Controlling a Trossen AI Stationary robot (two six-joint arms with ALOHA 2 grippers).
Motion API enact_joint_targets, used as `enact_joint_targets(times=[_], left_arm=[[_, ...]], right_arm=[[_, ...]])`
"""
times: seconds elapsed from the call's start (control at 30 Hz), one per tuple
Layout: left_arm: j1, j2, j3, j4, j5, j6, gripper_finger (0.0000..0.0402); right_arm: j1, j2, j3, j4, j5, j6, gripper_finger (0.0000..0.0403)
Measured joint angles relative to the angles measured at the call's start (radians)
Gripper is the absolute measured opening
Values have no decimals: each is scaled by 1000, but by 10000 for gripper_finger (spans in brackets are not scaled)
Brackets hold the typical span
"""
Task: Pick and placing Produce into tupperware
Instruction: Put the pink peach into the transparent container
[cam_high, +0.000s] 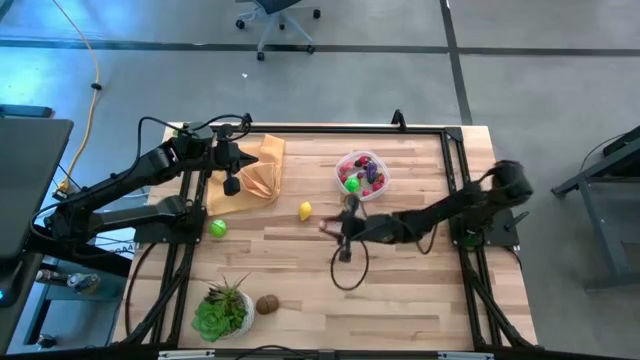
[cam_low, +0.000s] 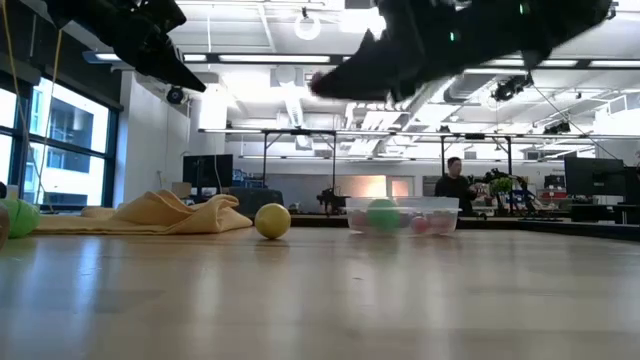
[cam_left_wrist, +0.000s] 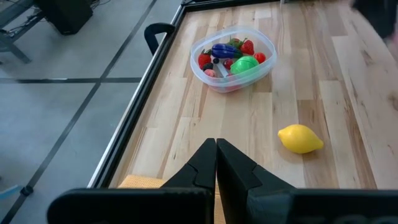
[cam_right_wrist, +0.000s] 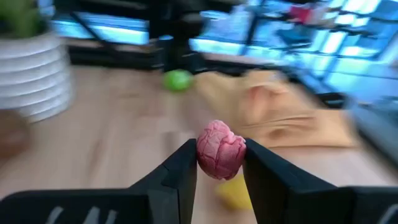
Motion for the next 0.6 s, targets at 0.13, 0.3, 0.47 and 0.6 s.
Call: enact_joint_targets(times=[0.13, 0.3, 0.47, 0.6], left_arm=[[0, 0, 0, 0, 0, 0, 3], [0, 0, 0, 0, 0, 0, 3], [0, 0, 0, 0, 0, 0, 3], [0, 0, 0, 0, 0, 0, 3]], right_arm=[[-75, -145, 0, -120, 101, 11, 107], [-233, -301, 1, -362, 99, 140, 107], [-430, -353, 1, -580, -57, 309, 107], [-556, -329, 1, -684, -213, 429, 107]])
